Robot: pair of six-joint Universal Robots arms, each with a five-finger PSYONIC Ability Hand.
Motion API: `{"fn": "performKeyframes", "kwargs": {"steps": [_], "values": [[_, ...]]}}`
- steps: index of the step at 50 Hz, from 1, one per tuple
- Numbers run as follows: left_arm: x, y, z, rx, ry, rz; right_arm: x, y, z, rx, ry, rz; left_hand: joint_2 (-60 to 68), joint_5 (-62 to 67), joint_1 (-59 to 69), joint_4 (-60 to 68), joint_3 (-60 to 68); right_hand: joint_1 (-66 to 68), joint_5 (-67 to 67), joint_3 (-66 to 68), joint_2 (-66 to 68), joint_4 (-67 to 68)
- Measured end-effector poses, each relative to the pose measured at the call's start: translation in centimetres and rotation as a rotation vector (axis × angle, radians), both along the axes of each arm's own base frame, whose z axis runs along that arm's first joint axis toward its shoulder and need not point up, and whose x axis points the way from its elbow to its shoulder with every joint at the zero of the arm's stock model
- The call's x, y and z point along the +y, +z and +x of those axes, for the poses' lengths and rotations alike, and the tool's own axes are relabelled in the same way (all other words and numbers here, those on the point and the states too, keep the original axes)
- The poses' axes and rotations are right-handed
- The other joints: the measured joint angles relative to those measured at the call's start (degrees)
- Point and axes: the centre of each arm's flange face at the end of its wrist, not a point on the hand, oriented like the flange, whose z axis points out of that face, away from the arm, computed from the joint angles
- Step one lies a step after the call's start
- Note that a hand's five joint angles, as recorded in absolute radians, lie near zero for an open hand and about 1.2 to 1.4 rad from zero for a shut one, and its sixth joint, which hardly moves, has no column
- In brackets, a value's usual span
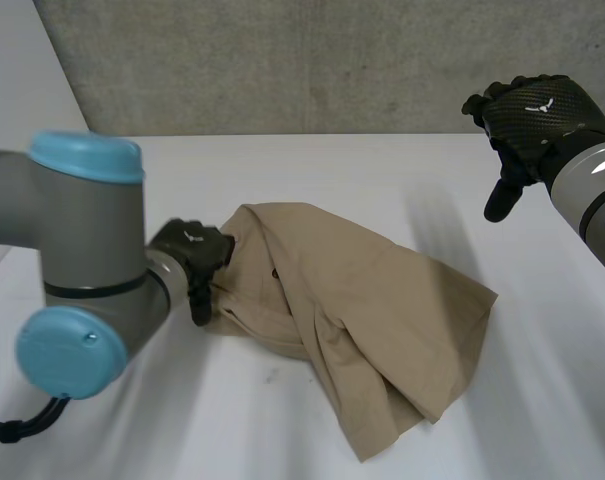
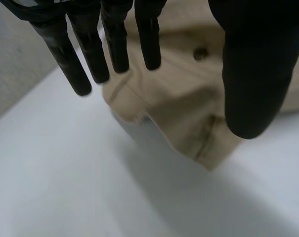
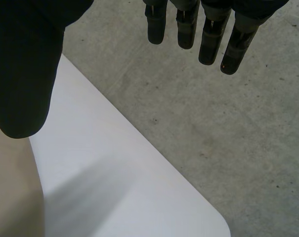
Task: Fold the shorts.
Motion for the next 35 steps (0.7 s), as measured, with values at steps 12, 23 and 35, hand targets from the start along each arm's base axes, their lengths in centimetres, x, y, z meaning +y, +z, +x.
{"fn": "performKeyframes", "kwargs": {"steps": [12,23,35], "values": [[-2.4,-2.7,-0.5,0.007,0.059,-0.049,-0.2,-0.7,0.1,0.011,0.001,0.013,43.1,40.9,36.4,43.5,42.4,0.0,0.0,0.0,0.1,0.0],[-1.2,8.6,0.5,0.269,0.097,-0.285,-0.2,-0.8,0.2,0.014,0.002,0.012,43.1,40.9,36.4,43.7,42.5,0.0,0.0,0.0,0.1,0.0],[6.1,19.4,-0.3,0.741,-0.105,-0.178,-0.3,-0.6,0.2,0.011,0.002,0.005,43.8,40.9,36.7,43.9,44.9,0.0,0.0,0.0,0.1,0.0]]}}
